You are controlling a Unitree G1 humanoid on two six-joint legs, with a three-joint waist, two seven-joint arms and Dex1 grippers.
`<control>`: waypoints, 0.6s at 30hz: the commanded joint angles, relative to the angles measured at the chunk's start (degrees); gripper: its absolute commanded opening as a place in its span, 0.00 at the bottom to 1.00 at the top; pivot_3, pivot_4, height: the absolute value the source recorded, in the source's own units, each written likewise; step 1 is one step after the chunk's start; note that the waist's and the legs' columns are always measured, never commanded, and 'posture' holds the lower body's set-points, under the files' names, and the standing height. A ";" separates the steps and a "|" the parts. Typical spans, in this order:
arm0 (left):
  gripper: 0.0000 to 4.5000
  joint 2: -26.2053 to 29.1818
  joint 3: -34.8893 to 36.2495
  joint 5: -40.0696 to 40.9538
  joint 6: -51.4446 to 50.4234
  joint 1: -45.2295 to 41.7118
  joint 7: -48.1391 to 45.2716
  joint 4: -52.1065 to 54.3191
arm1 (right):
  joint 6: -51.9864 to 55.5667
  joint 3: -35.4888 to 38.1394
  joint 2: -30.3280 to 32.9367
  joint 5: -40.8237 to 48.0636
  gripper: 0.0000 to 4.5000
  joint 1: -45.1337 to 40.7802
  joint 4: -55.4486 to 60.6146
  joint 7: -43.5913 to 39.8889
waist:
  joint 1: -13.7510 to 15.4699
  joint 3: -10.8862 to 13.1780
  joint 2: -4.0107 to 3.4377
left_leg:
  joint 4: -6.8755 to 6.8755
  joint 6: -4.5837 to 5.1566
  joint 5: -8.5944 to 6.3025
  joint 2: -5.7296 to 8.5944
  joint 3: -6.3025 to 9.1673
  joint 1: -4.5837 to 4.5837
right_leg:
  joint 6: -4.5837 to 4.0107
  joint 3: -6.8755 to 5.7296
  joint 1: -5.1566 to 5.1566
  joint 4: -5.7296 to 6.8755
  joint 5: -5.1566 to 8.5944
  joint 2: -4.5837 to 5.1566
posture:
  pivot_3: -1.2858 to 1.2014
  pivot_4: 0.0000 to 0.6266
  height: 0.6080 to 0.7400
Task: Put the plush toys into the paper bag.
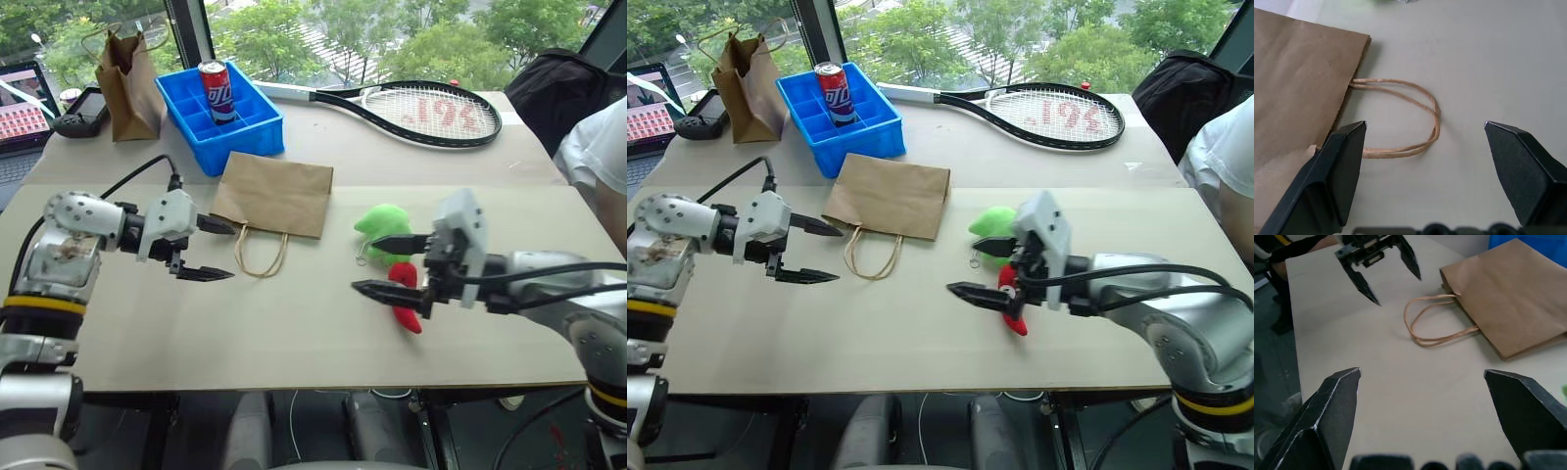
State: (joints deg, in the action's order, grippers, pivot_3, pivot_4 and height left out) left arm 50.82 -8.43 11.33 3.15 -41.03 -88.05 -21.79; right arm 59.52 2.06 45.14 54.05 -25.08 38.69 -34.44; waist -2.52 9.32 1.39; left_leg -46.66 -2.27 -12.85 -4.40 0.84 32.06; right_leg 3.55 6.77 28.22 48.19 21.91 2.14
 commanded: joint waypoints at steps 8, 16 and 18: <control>0.91 -6.06 -7.06 -13.22 21.20 -14.27 -0.64 -23.86 | 2.75 -0.11 1.29 0.14 0.99 -1.95 2.48 4.35 | 0.34 0.01 0.00 | -0.02 0.03 0.02 0.01 0.09 0.08 | 0.03 -0.11 -0.02 -0.02 -0.02 0.01 | 0.52 0.24 0.38; 0.80 -11.89 -8.12 -18.28 29.09 -20.81 4.80 -36.40 | 1.85 0.53 1.95 -1.83 1.00 -0.57 2.96 5.35 | -0.10 0.01 0.02 | -0.02 0.10 0.06 0.02 0.29 0.13 | 0.05 -0.27 -0.05 0.00 -0.04 -0.01 | 0.52 0.24 0.38; 0.68 -13.17 -7.36 -17.37 28.33 -22.16 3.59 -38.22 | 1.81 0.81 1.99 -2.22 1.00 0.08 3.27 5.73 | -0.06 0.02 0.02 | -0.02 0.10 0.06 0.05 0.35 0.14 | 0.06 -0.30 -0.06 0.00 -0.04 0.00 | 0.52 0.24 0.38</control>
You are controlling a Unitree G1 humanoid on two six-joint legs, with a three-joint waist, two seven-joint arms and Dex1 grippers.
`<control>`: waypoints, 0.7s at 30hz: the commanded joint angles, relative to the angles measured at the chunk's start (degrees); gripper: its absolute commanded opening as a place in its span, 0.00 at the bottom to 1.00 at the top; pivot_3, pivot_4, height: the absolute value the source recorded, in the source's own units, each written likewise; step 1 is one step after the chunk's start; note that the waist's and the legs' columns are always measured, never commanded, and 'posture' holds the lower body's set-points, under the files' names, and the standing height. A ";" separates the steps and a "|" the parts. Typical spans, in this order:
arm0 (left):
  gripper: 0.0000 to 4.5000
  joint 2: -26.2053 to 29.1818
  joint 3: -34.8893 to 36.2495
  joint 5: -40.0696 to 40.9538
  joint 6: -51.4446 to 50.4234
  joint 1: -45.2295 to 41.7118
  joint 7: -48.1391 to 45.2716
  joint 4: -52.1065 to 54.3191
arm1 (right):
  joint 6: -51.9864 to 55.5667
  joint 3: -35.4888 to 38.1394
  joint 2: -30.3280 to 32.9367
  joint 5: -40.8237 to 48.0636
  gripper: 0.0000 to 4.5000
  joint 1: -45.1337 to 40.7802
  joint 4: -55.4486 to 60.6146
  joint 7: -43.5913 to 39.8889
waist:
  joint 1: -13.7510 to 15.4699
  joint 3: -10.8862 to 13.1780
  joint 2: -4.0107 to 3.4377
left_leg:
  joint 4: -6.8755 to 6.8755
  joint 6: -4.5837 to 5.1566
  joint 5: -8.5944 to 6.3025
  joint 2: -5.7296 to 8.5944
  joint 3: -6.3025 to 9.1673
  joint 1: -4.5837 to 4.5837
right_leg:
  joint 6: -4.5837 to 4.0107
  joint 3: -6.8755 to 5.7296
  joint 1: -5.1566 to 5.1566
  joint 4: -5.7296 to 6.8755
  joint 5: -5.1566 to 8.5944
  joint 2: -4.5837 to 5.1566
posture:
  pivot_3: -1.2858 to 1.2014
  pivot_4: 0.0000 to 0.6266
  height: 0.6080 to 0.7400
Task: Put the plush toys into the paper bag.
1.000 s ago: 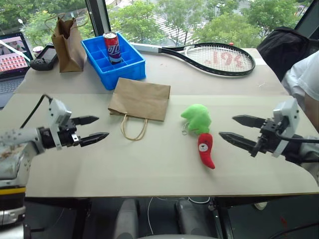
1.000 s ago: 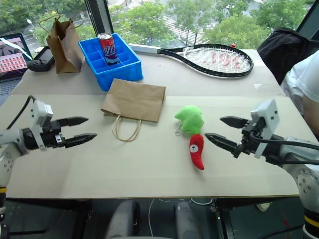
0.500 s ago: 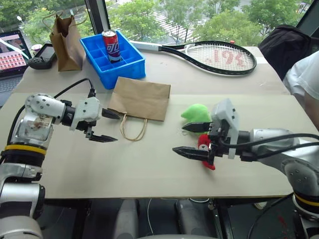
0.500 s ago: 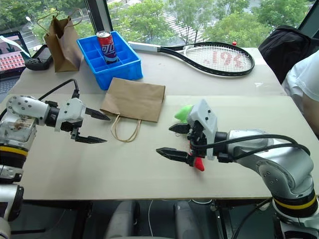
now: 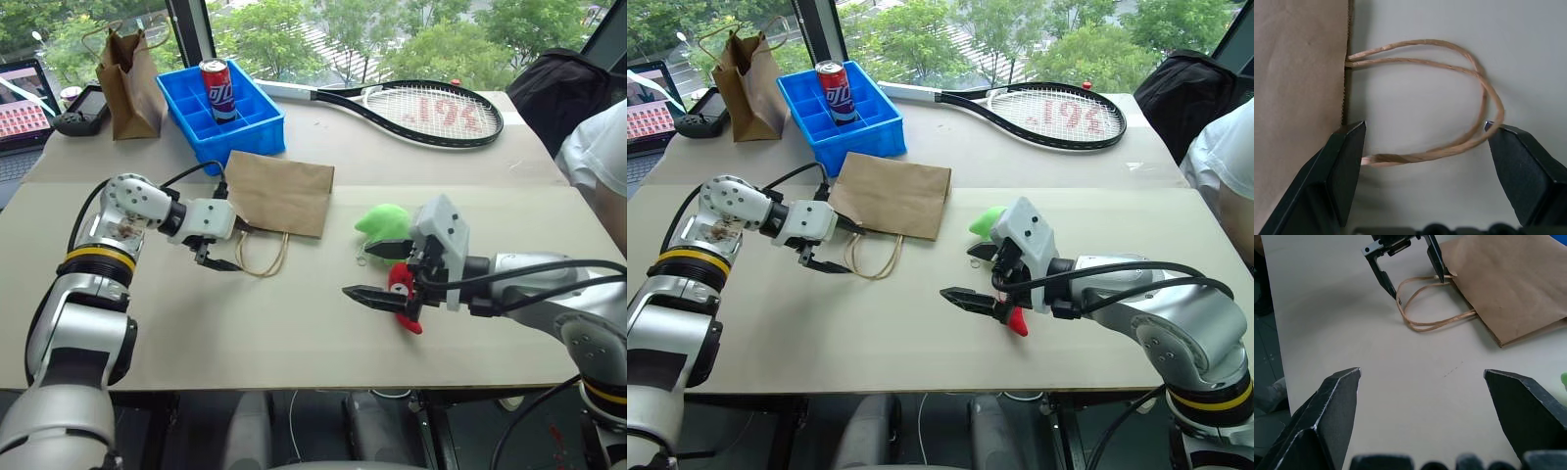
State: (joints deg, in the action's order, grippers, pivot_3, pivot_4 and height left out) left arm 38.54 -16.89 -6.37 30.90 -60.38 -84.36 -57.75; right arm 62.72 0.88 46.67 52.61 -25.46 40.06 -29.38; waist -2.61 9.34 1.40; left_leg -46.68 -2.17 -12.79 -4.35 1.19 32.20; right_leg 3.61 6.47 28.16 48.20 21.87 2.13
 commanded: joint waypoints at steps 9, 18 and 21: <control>0.02 -4.33 4.51 9.66 -14.29 -4.31 -7.98 0.05 | -1.16 2.82 1.49 -2.50 1.00 4.01 3.15 1.21 | 0.03 0.00 0.00 | 0.00 0.04 0.03 0.01 0.15 0.05 | -0.01 -0.18 -0.05 0.01 0.00 0.00 | 0.52 0.24 0.38; 0.02 -1.56 4.87 28.63 -64.39 1.11 -2.45 38.41 | -2.50 3.26 -0.07 -3.90 1.00 10.61 5.59 3.13 | 0.02 0.02 -0.03 | 0.00 0.07 0.05 0.00 0.40 0.08 | -0.01 -0.44 -0.18 0.02 0.00 0.00 | 0.52 0.24 0.38; 0.00 -1.20 5.72 31.68 -79.21 2.69 3.69 48.86 | -3.78 3.33 -2.67 -5.53 0.85 12.88 6.63 5.91 | -0.01 0.02 -0.03 | 0.00 0.13 0.10 0.00 0.42 0.02 | 0.00 -0.45 -0.24 0.03 0.00 -0.01 | 0.52 0.24 0.38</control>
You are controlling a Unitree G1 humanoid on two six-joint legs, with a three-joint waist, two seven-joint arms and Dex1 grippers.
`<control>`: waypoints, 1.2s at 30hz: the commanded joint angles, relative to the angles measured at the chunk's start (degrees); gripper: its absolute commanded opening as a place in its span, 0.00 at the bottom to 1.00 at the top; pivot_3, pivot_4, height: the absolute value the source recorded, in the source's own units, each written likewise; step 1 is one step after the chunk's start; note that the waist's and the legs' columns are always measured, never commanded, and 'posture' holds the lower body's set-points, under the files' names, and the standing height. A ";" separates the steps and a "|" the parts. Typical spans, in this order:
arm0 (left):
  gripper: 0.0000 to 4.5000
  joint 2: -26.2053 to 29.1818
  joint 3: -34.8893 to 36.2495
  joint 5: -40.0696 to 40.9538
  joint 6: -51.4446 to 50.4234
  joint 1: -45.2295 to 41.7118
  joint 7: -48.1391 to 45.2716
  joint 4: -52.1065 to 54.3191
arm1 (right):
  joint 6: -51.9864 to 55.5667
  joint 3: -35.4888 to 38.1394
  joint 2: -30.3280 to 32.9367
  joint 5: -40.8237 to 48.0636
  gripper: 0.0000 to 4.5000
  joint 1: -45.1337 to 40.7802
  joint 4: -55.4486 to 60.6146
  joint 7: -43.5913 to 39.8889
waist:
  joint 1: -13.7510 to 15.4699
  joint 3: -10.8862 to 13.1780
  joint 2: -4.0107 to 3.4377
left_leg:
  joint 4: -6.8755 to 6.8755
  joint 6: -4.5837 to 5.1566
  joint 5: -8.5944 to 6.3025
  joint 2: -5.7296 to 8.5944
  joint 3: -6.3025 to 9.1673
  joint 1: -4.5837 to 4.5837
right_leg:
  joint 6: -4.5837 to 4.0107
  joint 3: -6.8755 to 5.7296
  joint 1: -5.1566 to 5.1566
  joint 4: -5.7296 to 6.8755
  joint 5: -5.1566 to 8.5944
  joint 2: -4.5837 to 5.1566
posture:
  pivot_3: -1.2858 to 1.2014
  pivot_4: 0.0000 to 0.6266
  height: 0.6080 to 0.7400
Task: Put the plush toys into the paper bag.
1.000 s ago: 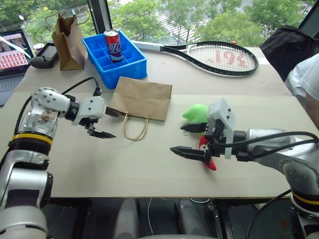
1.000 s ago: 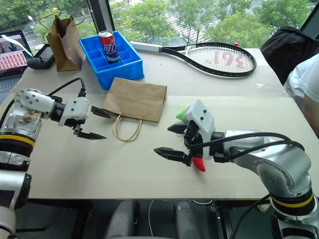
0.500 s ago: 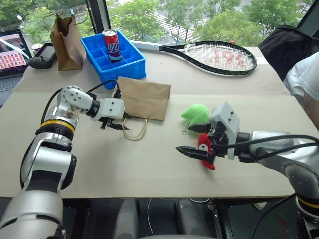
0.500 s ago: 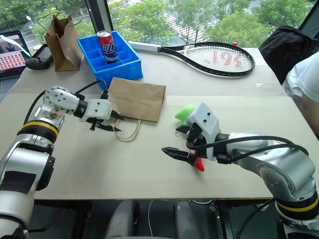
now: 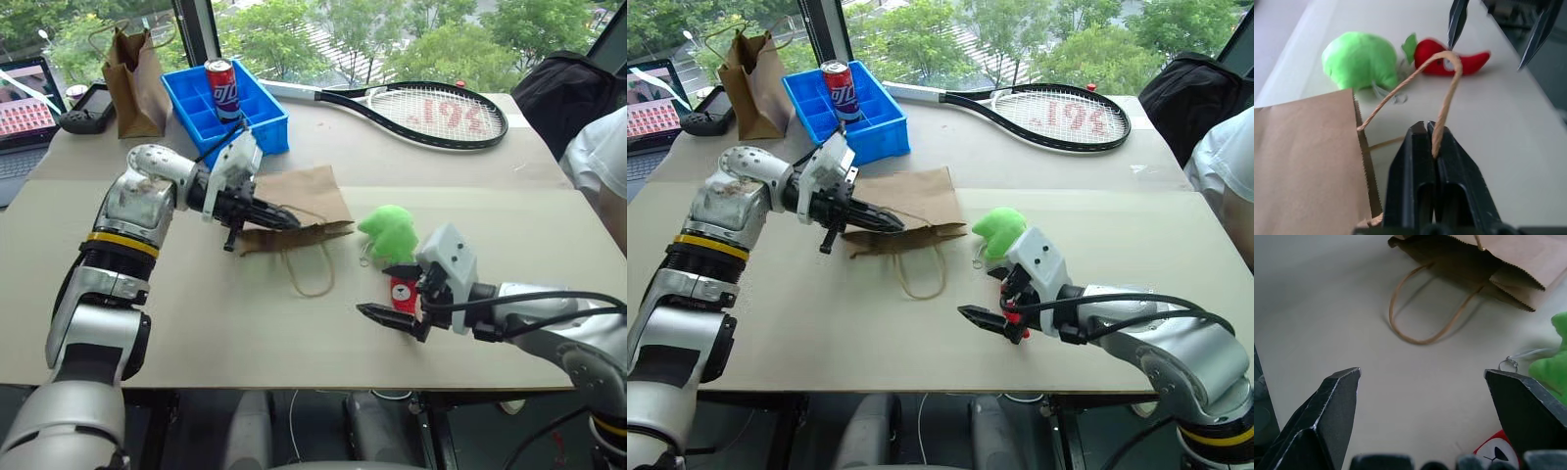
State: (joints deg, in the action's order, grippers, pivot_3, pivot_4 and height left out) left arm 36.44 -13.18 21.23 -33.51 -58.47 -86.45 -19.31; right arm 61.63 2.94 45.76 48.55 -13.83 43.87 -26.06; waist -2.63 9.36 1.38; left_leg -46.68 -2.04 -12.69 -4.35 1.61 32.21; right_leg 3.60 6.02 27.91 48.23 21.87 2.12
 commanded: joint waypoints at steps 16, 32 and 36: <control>0.00 -1.58 7.51 11.54 -31.58 1.82 21.56 20.90 | -11.59 -18.58 -20.58 -21.87 0.05 -11.61 -14.81 10.09 | 0.12 0.10 -0.15 | 0.01 0.10 0.07 -0.03 -0.02 -0.63 | -0.09 0.00 -0.54 0.00 -0.04 -0.10 | 0.52 0.24 0.38; 0.00 -3.81 16.88 16.69 -37.57 -7.28 30.92 9.49 | -30.73 -27.41 -31.11 -39.92 0.05 -19.30 -46.44 2.35 | -0.12 0.13 -0.16 | 0.01 0.10 0.06 -0.03 -0.01 -0.57 | -0.09 0.00 -0.40 0.16 -0.04 -0.11 | 0.52 0.24 0.38; 0.00 -0.92 15.73 15.38 -33.07 -10.71 28.31 6.68 | -32.35 -28.13 -31.11 -42.82 0.05 -19.72 -49.40 0.35 | -0.20 0.13 -0.17 | 0.00 0.09 0.07 -0.03 -0.01 -0.56 | -0.09 0.00 -0.36 0.23 -0.04 -0.11 | 0.52 0.24 0.38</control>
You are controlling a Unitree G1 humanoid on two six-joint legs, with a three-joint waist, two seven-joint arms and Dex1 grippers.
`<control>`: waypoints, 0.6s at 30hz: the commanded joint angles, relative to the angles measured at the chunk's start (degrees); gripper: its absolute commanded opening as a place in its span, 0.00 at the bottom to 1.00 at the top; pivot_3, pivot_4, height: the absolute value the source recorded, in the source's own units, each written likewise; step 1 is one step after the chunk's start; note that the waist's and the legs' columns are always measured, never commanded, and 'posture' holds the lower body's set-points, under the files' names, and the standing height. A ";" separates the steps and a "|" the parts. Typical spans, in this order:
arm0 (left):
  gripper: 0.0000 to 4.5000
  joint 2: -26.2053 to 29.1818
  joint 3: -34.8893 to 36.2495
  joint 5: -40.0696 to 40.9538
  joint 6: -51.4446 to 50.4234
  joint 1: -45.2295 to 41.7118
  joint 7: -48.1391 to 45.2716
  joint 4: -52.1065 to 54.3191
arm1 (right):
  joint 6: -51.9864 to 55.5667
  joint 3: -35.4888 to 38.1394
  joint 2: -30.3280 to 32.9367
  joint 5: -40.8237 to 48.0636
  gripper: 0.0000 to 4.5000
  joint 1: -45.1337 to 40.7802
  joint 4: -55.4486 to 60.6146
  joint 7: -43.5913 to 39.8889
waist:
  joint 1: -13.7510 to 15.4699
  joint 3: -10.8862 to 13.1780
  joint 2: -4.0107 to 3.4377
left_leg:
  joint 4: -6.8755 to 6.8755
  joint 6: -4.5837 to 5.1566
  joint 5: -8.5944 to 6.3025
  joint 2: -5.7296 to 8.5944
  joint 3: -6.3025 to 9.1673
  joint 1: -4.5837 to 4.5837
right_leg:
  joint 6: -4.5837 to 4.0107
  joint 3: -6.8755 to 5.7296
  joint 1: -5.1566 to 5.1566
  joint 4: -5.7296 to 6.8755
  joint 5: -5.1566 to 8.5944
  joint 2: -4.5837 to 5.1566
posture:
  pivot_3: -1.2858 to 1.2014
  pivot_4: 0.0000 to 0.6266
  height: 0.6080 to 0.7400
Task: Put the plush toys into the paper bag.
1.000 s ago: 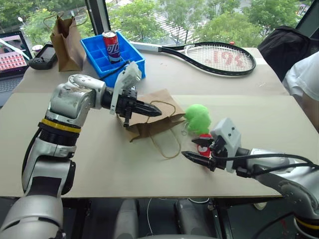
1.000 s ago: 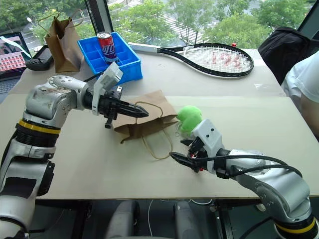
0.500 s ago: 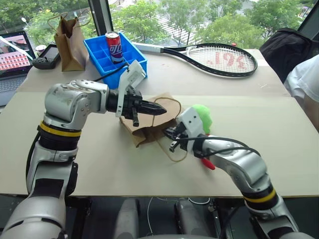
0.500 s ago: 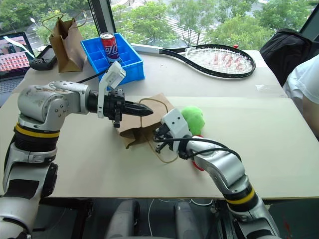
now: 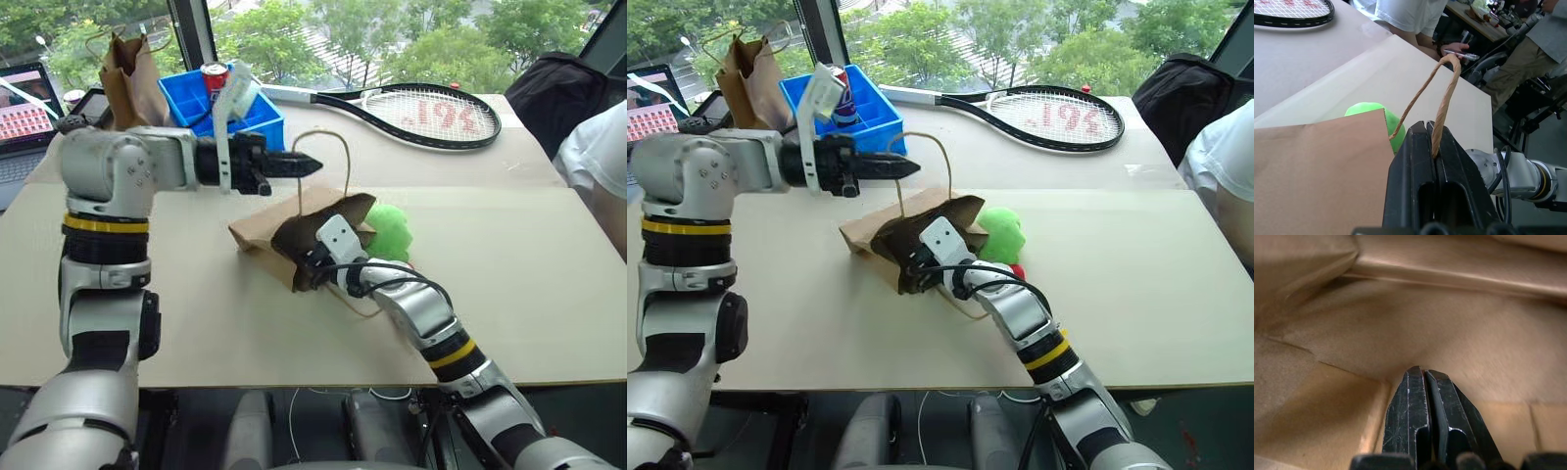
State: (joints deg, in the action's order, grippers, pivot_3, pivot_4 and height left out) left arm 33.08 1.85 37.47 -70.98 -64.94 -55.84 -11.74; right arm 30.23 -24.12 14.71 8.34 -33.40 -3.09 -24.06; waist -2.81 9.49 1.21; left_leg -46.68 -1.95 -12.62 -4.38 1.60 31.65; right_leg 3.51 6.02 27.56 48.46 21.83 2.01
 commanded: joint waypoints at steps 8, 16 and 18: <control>0.00 8.72 -5.75 -9.23 21.03 -16.99 -14.54 -9.73 | -1.18 -0.17 -1.05 -5.24 0.05 0.06 -2.25 -4.10 | -0.03 0.01 -0.01 | 0.01 -0.06 0.03 0.00 -0.03 0.01 | -0.03 0.00 0.12 0.10 0.03 -0.01 | 0.52 0.24 0.38; 0.00 9.86 -8.52 -10.30 24.45 -15.89 -21.96 -3.51 | -0.33 1.28 -1.82 -6.00 0.05 0.39 -0.40 -4.77 | -0.50 0.01 -0.01 | -0.04 -0.11 0.06 -0.01 -0.05 0.46 | -0.13 0.04 0.75 0.63 0.11 -0.01 | 0.52 0.24 0.38; 0.00 10.45 -9.28 -11.10 25.48 -12.98 -22.89 -2.05 | -0.19 2.40 -1.80 -5.25 0.05 0.46 1.07 -5.10 | -0.81 0.01 -0.03 | -0.03 -0.11 0.06 -0.01 -0.04 0.46 | -0.14 0.03 0.76 0.67 0.14 -0.01 | 0.52 0.24 0.38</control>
State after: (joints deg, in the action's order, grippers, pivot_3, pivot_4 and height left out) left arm 42.30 -8.00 27.00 -47.32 -78.83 -77.73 -16.01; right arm 28.68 -23.20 12.66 2.94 -33.64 -3.40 -28.65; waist -3.62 9.50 1.18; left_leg -46.71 -2.06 -12.56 -4.38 1.56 32.09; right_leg 3.37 6.05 28.30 49.13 21.97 2.01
